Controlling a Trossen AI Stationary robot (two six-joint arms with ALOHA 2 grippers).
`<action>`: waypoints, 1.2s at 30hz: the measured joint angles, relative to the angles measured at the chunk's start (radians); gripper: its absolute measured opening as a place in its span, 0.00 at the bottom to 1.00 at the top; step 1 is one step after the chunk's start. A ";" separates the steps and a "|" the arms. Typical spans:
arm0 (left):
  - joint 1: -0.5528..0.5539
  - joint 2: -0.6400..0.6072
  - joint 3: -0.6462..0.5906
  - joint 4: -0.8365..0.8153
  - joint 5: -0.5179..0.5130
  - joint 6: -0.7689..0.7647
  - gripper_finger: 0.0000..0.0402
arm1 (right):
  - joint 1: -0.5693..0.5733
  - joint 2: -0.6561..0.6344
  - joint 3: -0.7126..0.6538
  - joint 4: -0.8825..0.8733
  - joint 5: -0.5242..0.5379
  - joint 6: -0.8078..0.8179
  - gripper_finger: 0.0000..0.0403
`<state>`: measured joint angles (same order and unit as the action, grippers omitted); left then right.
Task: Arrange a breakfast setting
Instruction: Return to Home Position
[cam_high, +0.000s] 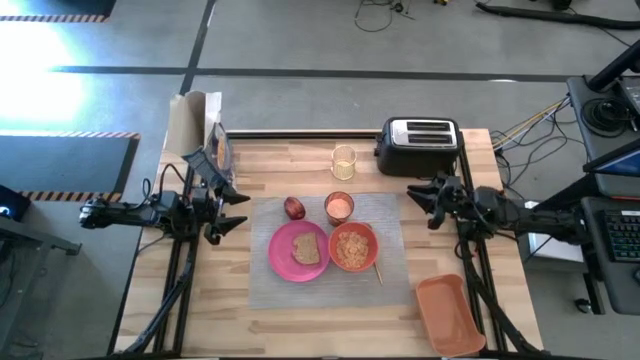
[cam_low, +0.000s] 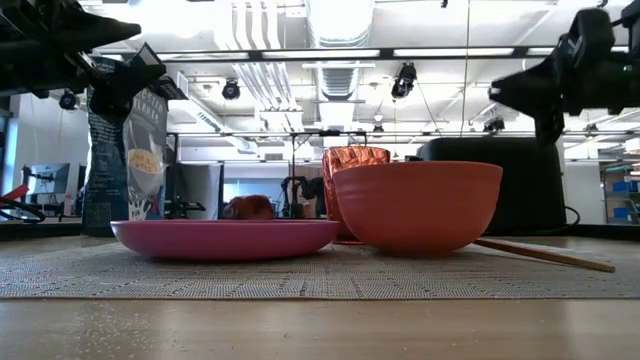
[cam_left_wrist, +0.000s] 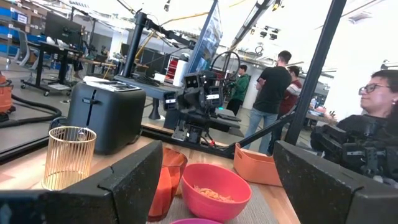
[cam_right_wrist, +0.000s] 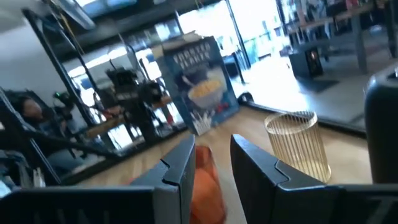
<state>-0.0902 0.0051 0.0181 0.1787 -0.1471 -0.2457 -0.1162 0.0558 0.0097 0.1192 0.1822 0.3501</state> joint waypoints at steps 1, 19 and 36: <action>0.000 0.000 0.000 0.000 0.000 0.000 0.72 | 0.000 -0.009 0.000 -0.026 0.000 0.011 0.23; 0.000 0.000 0.000 -0.001 0.000 0.000 0.72 | 0.000 -0.030 0.000 -0.079 -0.008 0.120 0.23; 0.000 0.000 0.000 0.000 0.000 0.000 0.72 | 0.000 -0.028 0.000 -0.081 -0.007 0.118 0.23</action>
<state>-0.0902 0.0051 0.0181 0.1783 -0.1471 -0.2455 -0.1158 0.0277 0.0097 0.0380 0.1757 0.4683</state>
